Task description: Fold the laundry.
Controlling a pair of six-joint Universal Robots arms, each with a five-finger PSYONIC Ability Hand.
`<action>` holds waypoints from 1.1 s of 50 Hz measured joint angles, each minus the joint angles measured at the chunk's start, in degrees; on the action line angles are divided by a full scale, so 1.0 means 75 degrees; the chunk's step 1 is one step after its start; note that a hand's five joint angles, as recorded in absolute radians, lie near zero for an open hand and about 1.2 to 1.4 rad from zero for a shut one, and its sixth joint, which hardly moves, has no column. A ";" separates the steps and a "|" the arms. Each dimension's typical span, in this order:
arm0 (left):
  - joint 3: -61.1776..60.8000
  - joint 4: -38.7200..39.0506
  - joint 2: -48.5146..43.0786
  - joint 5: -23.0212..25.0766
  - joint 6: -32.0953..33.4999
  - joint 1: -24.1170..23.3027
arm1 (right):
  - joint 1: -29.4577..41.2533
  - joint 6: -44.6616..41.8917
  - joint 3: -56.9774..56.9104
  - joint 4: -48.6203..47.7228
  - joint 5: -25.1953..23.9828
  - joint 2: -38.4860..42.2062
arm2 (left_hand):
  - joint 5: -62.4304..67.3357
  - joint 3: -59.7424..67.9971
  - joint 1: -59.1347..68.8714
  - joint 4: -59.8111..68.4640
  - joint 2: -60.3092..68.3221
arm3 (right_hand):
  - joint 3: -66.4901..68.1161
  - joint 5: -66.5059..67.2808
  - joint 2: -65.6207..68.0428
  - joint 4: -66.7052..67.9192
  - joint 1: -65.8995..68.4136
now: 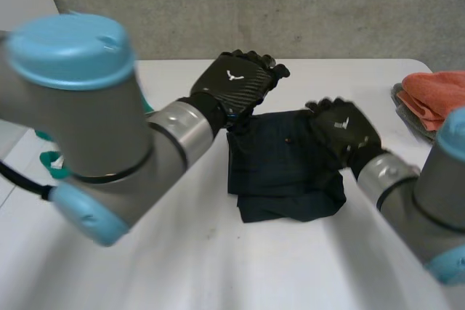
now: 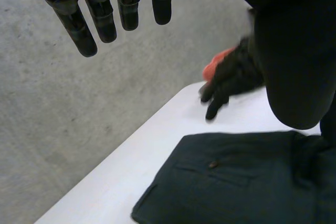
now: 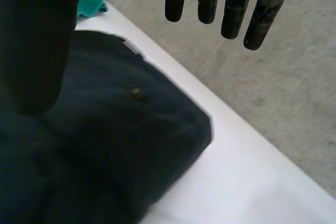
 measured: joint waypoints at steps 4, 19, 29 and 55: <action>-0.0539 -0.0096 0.0582 0.0619 -0.0302 0.0282 | 0.0127 0.0006 0.0833 -0.0650 0.0004 0.0003 | 0.0000 0.0000 0.0000 0.0000 0.0000 | 0.0001 0.0000 0.0000 0.0000 0.0000; -0.1045 -0.0165 0.0901 0.0958 -0.0492 0.0598 | 0.0619 0.0020 0.1171 -0.2076 0.0074 0.1326 | 0.0002 0.0000 0.0000 0.0001 0.0000 | 0.0000 0.0000 0.0000 0.0000 0.0000; -0.1024 -0.0154 0.0859 0.0946 -0.0488 0.0590 | 0.0807 -0.0152 0.0544 -0.2903 0.1010 0.2097 | 0.0000 0.0000 0.0000 0.0000 0.0000 | 0.0000 -0.0015 0.0000 0.0000 0.0000; -0.1071 -0.0173 0.0928 0.0994 -0.0683 0.0513 | 0.0829 -0.0480 -0.2076 -0.2799 0.0901 0.3650 | 0.0002 0.0002 0.0000 0.0000 0.0000 | 0.3865 0.3029 0.3787 0.3663 0.3439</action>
